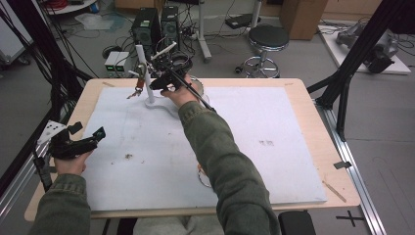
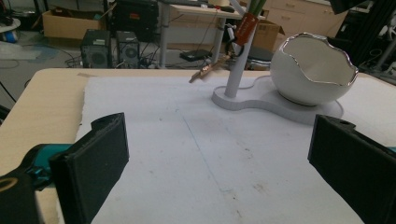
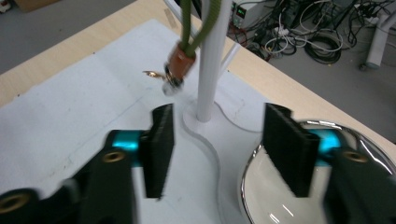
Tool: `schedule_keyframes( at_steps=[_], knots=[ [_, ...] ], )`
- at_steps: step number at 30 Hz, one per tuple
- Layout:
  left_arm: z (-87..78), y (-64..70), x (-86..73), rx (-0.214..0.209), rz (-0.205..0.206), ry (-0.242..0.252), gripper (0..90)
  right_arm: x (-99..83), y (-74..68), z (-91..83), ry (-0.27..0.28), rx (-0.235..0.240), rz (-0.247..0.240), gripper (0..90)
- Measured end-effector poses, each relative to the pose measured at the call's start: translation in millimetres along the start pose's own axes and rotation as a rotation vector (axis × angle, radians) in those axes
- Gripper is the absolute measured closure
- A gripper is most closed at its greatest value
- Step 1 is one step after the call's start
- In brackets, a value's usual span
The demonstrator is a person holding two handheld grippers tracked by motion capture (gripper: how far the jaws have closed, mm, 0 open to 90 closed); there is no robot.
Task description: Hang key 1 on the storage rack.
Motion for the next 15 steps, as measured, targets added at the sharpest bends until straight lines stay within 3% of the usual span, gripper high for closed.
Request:
schedule_keyframes(
  at_steps=[3, 4, 13, 14, 15],
  knots=[
    [-0.7, -0.3, 0.0, 0.002, 0.003, 0.001, 5.6, -2.4, 2.7, -5.5, -0.006, 0.025, 0.005, 25.0],
    [-0.8, -0.3, 0.0, 0.002, 0.0, 0.0, 5.6, -4.6, 5.0, -9.2, -0.012, 0.034, 0.015, 16.1],
    [-0.7, -0.2, -0.3, 0.005, 0.002, -0.001, 5.6, -18.2, 21.3, -25.2, -0.004, 0.062, 0.036, 8.0],
    [-0.6, -0.3, -0.3, 0.005, 0.003, -0.001, 5.6, -23.2, 25.7, -28.6, -0.012, 0.063, 0.034, 0.8],
    [-0.6, -0.3, -0.3, 0.005, 0.004, -0.002, 5.6, -23.2, 25.7, -28.6, -0.012, 0.063, 0.034, 0.8]
  ],
)
Point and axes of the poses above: each handheld gripper's, and its own axes: z roughly forward along the jaws, x roughly out of its top, y roughly to its right, the point moved 3 cm from there along z, roughly forward along the jaws, and after that the axes turned 2 degrees about x, right-handed, at the moved point
